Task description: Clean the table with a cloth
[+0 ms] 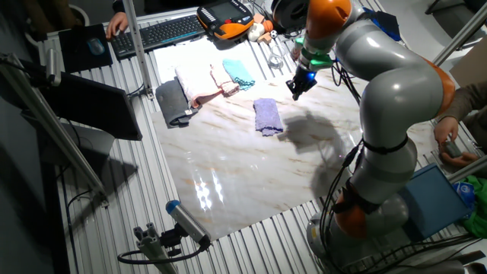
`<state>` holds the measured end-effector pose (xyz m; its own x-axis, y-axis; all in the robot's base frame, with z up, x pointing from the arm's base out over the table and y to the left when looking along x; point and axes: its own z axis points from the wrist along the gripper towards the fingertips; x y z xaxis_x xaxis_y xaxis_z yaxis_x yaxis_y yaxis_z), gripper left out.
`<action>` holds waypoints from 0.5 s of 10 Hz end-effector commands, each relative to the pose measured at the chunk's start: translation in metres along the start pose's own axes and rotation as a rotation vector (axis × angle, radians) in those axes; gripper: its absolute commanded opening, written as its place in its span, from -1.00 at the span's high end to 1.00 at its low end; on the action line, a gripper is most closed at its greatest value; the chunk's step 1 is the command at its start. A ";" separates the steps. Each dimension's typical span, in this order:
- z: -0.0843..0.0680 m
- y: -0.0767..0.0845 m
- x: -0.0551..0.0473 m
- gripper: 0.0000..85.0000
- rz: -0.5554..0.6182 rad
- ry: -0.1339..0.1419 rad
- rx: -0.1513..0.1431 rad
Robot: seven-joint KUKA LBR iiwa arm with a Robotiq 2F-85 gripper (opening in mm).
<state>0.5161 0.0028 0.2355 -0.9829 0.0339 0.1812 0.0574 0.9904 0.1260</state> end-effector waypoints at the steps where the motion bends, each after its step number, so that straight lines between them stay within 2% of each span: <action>1: 0.001 0.010 -0.006 0.60 0.018 0.006 0.030; 2: 0.004 0.019 -0.014 0.60 0.041 0.003 0.030; 3: 0.010 0.029 -0.025 0.20 0.057 -0.015 0.056; 4: 0.020 0.037 -0.033 0.20 0.067 -0.034 0.112; 5: 0.030 0.044 -0.042 0.20 0.073 -0.048 0.153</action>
<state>0.5554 0.0495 0.2062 -0.9851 0.1088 0.1329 0.1098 0.9940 0.0002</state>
